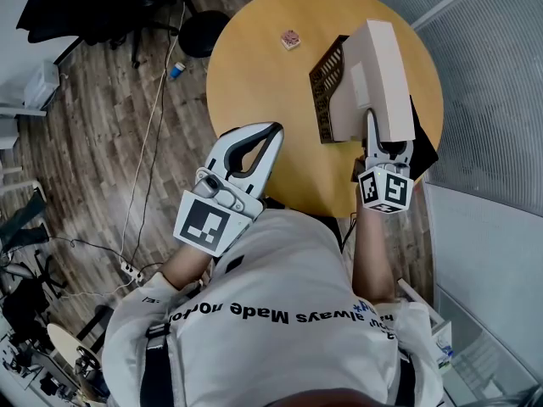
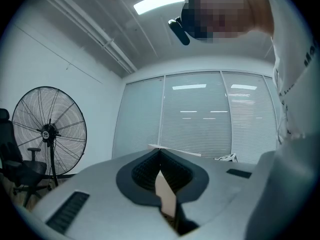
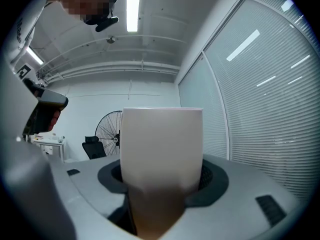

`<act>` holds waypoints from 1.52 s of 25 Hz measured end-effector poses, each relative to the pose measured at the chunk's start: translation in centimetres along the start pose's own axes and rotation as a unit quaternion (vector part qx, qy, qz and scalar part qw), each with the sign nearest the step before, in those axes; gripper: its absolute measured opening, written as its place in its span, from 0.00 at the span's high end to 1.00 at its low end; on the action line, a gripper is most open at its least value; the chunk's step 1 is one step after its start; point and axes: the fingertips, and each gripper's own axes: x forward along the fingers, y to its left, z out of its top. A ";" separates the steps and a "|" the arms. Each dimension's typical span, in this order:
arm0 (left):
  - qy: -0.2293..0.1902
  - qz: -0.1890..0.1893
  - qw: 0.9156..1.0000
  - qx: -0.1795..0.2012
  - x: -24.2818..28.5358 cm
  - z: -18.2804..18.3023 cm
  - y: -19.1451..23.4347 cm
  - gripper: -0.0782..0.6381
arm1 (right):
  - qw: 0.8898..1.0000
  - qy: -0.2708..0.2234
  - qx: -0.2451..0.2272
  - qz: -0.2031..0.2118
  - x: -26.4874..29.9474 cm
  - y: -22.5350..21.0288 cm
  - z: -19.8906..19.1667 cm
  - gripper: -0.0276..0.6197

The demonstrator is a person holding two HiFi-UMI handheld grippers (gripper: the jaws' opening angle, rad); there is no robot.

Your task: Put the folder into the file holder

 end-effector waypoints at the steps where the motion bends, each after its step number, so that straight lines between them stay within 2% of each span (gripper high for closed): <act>1: 0.000 0.000 1.000 0.000 0.0 0.0 0.0 0.86 | 1.000 0.001 0.000 0.000 0.0 0.0 0.0 0.51; 8: -0.003 0.002 1.000 -0.001 -0.4 0.0 1.1 0.86 | 1.000 0.012 -0.008 0.002 0.8 0.9 -0.7 0.51; 38: -0.001 0.010 1.000 -0.003 -0.2 0.0 0.9 0.86 | 0.999 0.041 -0.014 0.008 0.6 0.7 -3.2 0.51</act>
